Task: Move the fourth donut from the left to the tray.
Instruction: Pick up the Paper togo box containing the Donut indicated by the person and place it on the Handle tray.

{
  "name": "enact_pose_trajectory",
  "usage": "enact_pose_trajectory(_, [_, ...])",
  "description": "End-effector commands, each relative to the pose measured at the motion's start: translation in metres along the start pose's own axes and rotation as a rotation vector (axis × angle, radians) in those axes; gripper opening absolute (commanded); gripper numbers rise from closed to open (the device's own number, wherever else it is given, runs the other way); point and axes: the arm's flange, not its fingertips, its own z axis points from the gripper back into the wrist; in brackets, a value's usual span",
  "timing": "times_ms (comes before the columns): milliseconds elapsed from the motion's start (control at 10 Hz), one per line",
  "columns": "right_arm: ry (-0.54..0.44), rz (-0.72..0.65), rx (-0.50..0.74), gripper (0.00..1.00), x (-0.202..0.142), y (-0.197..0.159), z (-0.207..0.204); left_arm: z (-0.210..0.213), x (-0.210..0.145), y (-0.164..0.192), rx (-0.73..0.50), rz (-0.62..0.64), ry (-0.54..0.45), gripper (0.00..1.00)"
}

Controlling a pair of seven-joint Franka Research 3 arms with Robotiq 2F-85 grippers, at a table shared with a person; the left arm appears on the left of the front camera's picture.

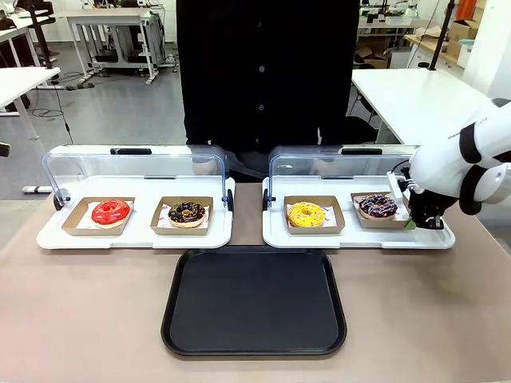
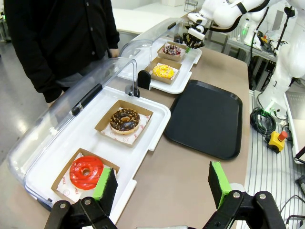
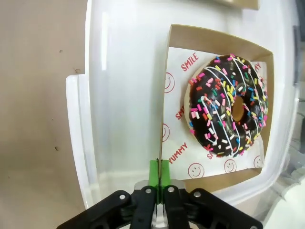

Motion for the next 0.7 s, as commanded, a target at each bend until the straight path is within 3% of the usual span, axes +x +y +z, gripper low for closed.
enact_pose_trajectory(0, [-0.021, -0.018, -0.082, 0.02, 0.011, 0.013, 0.031, 0.001, 0.002, 0.001, -0.002, -0.02, -0.027, 1.0])
enact_pose_trajectory(300, [-0.054, 0.004, -0.098, 0.02, 0.036, 0.032, 0.065, 0.001, 0.002, 0.001, -0.002, -0.02, -0.027, 1.0])
enact_pose_trajectory(600, [-0.069, -0.026, -0.061, 0.02, 0.083, 0.073, 0.087, 0.001, 0.002, 0.001, -0.002, -0.02, -0.027, 1.0])
